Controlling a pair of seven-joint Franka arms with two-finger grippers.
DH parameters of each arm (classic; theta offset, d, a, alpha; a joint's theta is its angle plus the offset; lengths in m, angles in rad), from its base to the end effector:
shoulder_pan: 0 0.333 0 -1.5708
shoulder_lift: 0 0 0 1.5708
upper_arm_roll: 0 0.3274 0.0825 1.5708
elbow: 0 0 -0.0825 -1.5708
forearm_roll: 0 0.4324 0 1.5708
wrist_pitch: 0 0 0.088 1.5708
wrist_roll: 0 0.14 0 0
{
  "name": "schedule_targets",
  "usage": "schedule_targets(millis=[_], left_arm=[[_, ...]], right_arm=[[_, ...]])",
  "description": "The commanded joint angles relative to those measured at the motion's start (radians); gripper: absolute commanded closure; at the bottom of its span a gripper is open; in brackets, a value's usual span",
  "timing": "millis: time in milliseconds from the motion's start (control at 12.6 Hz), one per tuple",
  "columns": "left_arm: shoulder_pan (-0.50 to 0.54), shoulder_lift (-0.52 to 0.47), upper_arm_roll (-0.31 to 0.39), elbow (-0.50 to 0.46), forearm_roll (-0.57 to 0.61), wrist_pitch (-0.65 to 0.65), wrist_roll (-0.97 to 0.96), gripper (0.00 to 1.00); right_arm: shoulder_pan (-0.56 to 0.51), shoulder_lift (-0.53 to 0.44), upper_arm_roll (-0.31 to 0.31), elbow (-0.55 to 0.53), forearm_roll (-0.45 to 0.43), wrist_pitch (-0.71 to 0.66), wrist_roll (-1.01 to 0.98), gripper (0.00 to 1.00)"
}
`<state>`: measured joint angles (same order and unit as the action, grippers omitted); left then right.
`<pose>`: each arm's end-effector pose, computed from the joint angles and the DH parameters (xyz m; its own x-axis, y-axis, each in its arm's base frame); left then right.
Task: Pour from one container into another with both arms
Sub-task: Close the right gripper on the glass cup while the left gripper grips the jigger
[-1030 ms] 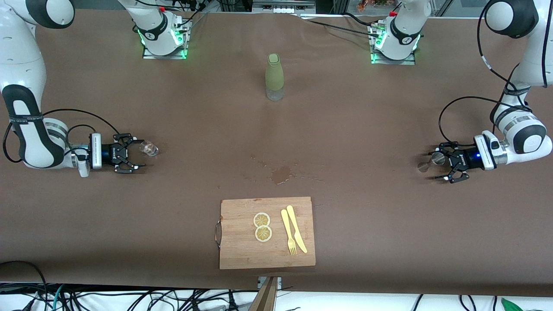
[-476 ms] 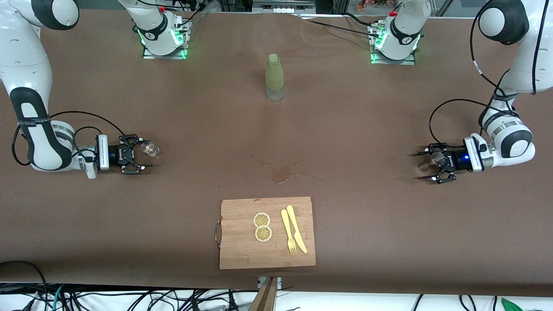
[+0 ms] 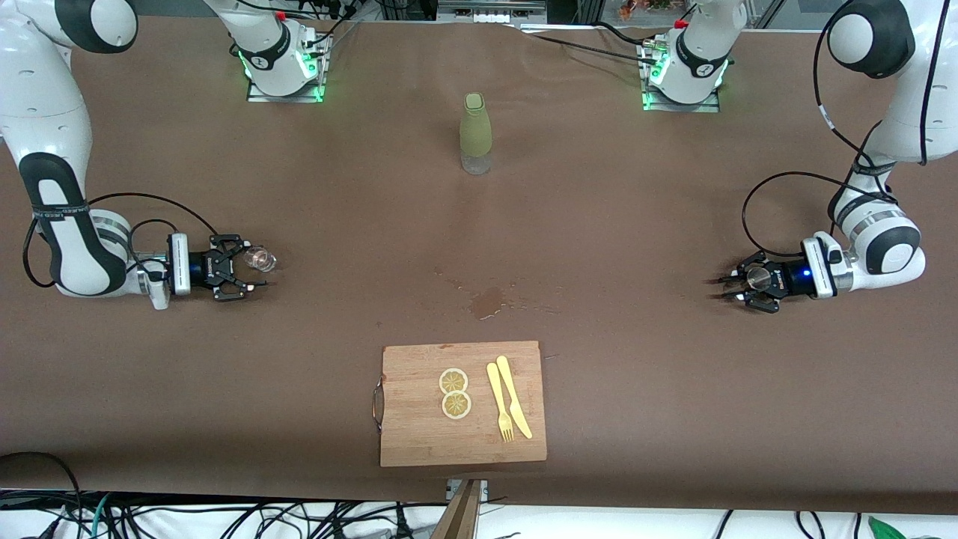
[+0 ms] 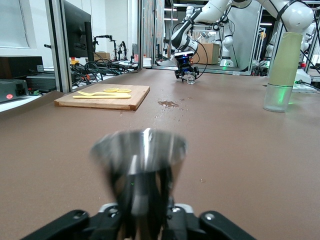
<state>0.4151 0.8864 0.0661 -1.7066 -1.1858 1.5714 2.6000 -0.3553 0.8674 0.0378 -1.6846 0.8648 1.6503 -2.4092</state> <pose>0.5920 0.1629 0.0419 0.0714 -0.2368 0.9689 -0.9906 -0.1306 0.0411 0.5988 -0.0901 0.0416 0.1270 0.4356 0.8911 0.9681 0.1414 -0.2071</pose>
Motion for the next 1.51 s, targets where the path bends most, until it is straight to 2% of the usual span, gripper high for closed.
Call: schedule_targets(millis=[0,159,396,555,634,872,1030,1268,1427], left_arm=[[-0.013,0.016,0.015,0.019,-0.031,-0.021,0.04,1.0],[-0.013,0.014,0.012,0.021,-0.032,-0.034,0.035,1.0],[-0.013,0.016,-0.017,0.021,-0.044,-0.062,0.019,1.0],[-0.013,0.016,-0.045,0.019,-0.046,-0.062,-0.007,1.0],[-0.012,0.012,-0.061,0.019,-0.044,-0.062,-0.035,1.0],[-0.012,0.011,-0.107,0.019,-0.041,-0.06,-0.048,1.0],[-0.015,0.009,-0.126,0.019,-0.041,-0.053,-0.055,1.0],[-0.03,0.016,-0.178,0.019,-0.046,-0.044,-0.063,1.0],[-0.038,0.016,-0.215,0.018,-0.057,-0.013,-0.11,1.0]], right_arm=[[0.002,0.007,0.001,0.01,0.008,-0.006,-0.016,0.25],[0.007,0.005,0.001,0.006,0.006,-0.009,-0.016,0.3],[0.009,0.005,0.001,0.006,0.005,-0.009,-0.018,0.47],[0.013,0.004,0.001,0.009,0.005,-0.009,-0.018,0.49],[0.019,0.002,0.001,0.011,0.003,-0.009,-0.018,0.58],[0.038,-0.005,-0.001,0.023,0.002,-0.01,0.001,0.74],[0.059,-0.014,0.001,0.049,-0.024,-0.015,0.06,0.75],[0.122,-0.018,0.001,0.16,-0.079,-0.081,0.194,0.75],[0.171,-0.033,0.001,0.206,-0.084,-0.084,0.283,0.75]])
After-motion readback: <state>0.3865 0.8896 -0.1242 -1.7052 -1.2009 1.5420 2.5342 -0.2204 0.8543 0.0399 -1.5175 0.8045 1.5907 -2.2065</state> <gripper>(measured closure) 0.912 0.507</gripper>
